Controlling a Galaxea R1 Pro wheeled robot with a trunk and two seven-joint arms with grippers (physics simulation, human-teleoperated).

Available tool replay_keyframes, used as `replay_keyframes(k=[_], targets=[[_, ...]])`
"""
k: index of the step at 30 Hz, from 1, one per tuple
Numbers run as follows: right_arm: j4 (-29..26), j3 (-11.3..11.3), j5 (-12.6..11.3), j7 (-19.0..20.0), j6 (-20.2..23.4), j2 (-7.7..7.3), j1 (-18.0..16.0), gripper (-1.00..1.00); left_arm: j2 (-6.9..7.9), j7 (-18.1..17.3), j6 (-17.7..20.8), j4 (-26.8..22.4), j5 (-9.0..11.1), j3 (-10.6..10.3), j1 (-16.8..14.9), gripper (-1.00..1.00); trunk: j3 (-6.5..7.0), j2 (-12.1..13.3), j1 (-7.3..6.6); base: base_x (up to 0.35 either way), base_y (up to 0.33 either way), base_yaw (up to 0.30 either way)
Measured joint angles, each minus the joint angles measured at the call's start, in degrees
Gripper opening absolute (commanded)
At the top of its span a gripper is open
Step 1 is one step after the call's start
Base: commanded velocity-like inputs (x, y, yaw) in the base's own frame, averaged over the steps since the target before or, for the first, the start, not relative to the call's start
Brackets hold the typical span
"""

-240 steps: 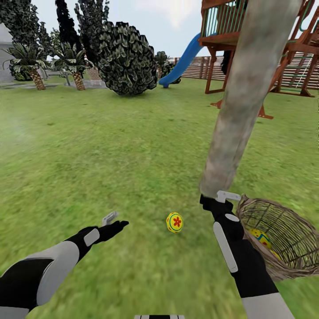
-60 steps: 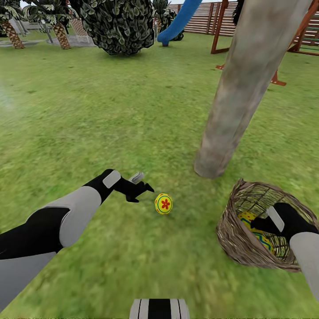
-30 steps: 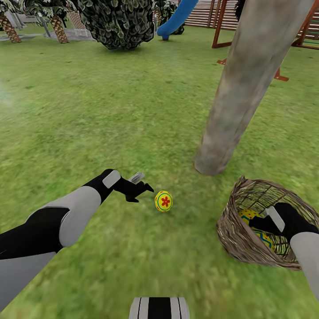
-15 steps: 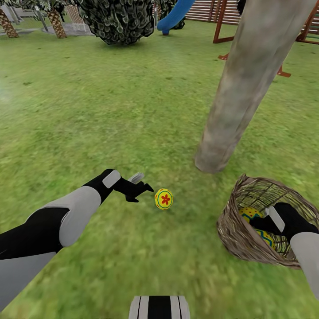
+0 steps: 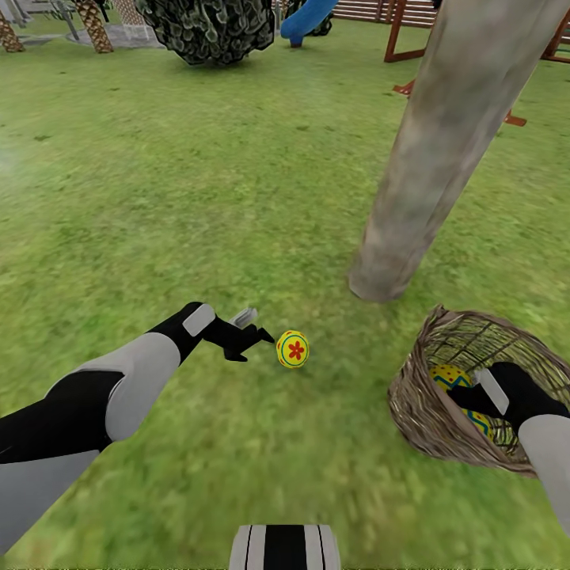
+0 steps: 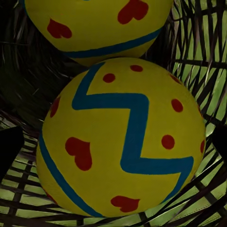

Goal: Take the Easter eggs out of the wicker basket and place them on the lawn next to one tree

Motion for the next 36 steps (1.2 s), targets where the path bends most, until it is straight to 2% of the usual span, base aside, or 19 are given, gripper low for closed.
replay_keyframes(k=[10,19,21,25,36], targets=[[0.1,0.4,0.1,0.0,-2.2,0.00,0.0,1.00,0.52,0.0,0.1,0.0,0.0,-0.2,0.0,1.00,-0.23,0.0,0.02,0.000,0.000,0.000],[0.5,0.4,3.3,0.0,-5.1,0.08,0.0,1.00,0.52,0.0,0.1,0.0,0.1,-0.2,0.0,1.00,-0.23,0.0,0.02,0.000,0.000,0.000],[0.6,0.4,3.4,0.0,-5.1,0.09,0.0,1.00,0.52,0.0,0.0,0.0,0.1,-0.2,0.0,1.00,-0.23,0.0,0.02,0.000,0.000,0.000],[0.7,0.4,3.4,0.0,-5.1,0.09,0.0,1.00,0.52,0.0,0.0,0.0,0.1,-0.2,0.0,1.00,-1.11,-0.1,0.13,0.000,0.000,0.000],[0.7,0.4,3.4,0.1,-5.1,0.09,0.0,1.00,0.44,0.0,0.0,0.0,-0.1,-0.9,0.0,1.00,-1.33,-0.1,0.15,0.000,0.000,0.000]])
